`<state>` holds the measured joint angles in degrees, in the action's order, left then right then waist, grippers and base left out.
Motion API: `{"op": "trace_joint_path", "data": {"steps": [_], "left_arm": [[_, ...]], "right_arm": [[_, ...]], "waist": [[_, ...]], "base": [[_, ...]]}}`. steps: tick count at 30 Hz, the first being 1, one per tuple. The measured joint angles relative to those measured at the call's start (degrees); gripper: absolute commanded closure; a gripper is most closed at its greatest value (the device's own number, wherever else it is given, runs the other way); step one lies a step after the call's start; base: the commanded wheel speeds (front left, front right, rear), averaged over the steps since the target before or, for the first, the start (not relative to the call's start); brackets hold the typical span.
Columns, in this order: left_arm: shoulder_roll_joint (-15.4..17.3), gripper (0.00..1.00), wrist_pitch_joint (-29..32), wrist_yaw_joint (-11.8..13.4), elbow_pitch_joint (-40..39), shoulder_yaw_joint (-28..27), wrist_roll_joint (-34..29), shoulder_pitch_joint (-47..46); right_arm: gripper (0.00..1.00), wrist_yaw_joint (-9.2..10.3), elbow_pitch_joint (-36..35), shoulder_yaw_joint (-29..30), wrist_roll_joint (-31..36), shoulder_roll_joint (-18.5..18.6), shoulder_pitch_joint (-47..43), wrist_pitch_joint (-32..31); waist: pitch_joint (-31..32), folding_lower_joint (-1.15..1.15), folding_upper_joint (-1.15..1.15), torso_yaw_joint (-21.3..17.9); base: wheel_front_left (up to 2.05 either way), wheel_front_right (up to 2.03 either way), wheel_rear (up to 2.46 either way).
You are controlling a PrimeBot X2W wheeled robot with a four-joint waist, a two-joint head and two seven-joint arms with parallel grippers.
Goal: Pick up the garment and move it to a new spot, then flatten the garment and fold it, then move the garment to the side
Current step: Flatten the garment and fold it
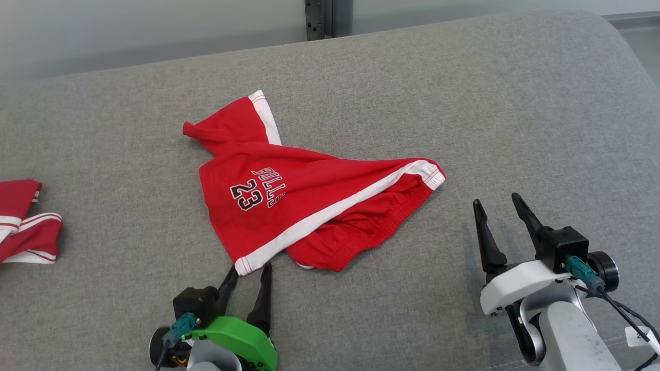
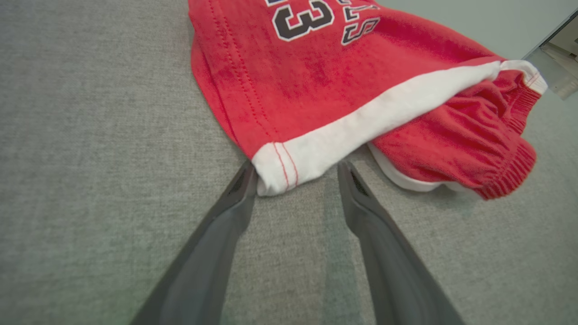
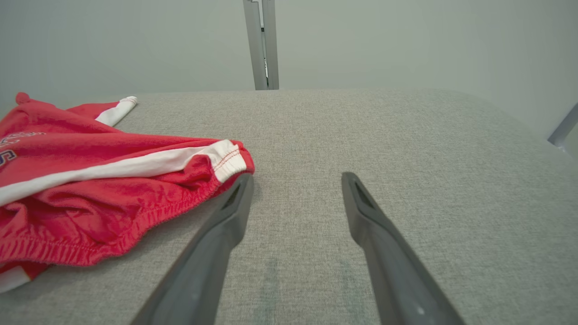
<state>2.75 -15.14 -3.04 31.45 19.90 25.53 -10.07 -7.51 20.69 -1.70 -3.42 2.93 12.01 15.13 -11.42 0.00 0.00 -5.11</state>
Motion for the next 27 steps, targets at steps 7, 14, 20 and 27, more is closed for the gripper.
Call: {"op": "trace_joint_path", "data": {"steps": [7, 14, 20, 27], "left_arm": [[-0.04, 1.0, 0.02, 0.26, -1.56, -2.19, 0.89, -0.04], [-0.01, 1.0, 0.01, 3.61, -5.79, -9.68, -2.29, 1.51], [0.02, 1.0, 0.01, 3.41, -6.36, -12.84, -4.17, 2.71], [0.01, 1.0, 0.01, 3.22, -6.59, -12.1, -4.41, 3.28]], "right_arm": [[0.0, 0.0, 0.22, -0.55, -0.23, 0.0, 0.09, 0.0], [0.0, 0.0, 1.09, -4.89, -3.54, 0.0, -0.07, 0.0], [0.0, -0.01, 1.78, -11.29, -9.06, 0.31, -0.99, 0.0], [0.0, 0.0, 0.54, -14.22, -14.81, 0.88, 0.02, 0.0]], "waist": [[-0.23, 0.0, 0.0, 1.01], [0.18, 0.0, 0.0, 3.04], [0.99, 0.0, 0.0, 4.71], [1.23, 0.0, 0.0, 5.45]], "base": [[0.0, 0.0, 0.0], [0.0, 0.0, 0.0], [0.0, 0.0, 0.0], [0.0, 0.0, 0.0]]}}
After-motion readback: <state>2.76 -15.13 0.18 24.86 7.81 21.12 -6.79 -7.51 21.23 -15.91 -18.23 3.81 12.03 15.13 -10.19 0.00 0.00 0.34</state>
